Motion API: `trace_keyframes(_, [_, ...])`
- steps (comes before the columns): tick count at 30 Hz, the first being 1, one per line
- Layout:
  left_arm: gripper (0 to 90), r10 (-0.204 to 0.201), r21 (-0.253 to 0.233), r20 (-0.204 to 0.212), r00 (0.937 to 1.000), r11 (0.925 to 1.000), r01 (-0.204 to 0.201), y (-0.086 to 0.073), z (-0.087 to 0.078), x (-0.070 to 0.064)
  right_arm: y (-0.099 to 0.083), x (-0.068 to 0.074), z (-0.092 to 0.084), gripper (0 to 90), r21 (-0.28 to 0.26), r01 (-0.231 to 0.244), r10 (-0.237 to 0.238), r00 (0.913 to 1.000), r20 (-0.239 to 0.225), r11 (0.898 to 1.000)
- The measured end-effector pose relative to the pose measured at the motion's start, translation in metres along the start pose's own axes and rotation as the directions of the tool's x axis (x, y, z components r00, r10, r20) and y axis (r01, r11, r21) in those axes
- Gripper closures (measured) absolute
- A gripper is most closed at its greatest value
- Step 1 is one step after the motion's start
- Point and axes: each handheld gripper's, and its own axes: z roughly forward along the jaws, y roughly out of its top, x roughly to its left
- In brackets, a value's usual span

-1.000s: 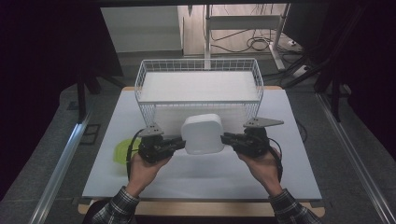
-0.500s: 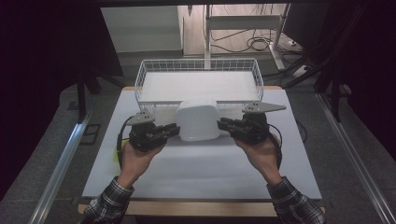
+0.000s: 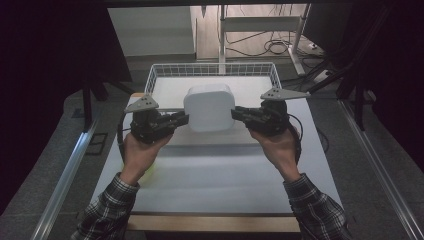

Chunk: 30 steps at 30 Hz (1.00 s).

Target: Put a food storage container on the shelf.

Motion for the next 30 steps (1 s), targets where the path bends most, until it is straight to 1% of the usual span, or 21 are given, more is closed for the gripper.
trace_keyframes(3, [79.4,-0.01,-0.003,0.001,1.0,0.9999,0.01,0.008,0.002,0.006,0.011,-0.005,0.004,79.1,-0.008,-0.007,0.007,0.9999,0.008,1.0])
trace_keyframes(5, [79.4,-0.012,-0.003,-0.002,0.9999,0.9999,0.012,0.012,0.004,0.009,0.013,-0.005,0.005,79.1,-0.009,-0.008,0.008,0.9999,0.011,1.0])
trace_keyframes(9, [79.3,-0.017,0.0,-0.014,0.9998,0.9999,0.017,0.023,0.008,0.014,0.023,-0.012,0.011,78.8,-0.013,-0.018,0.018,0.9993,0.032,1.0])
trace_keyframes(11, [79.3,-0.016,0.005,-0.02,0.9997,0.9998,0.017,0.028,0.012,0.018,0.024,-0.013,0.012,78.8,-0.014,-0.018,0.018,0.9992,0.035,1.0])
trace_keyframes(15, [79.1,-0.024,0.018,-0.022,0.9995,0.9996,0.024,0.032,0.018,0.024,0.028,-0.02,0.019,78.7,-0.007,-0.035,0.036,0.998,0.053,0.999])
trace_keyframes(21, [78.9,-0.039,0.026,-0.026,0.9989,0.9989,0.04,0.034,0.027,0.03,0.029,-0.026,0.024,78.5,0.002,-0.043,0.043,0.9967,0.07,0.999])
trace_keyframes(30, [78.1,-0.066,0.029,-0.028,0.9974,0.9973,0.067,0.036,0.037,0.041,0.03,-0.034,0.033,77.9,0.014,-0.06,0.058,0.9949,0.082,0.998])
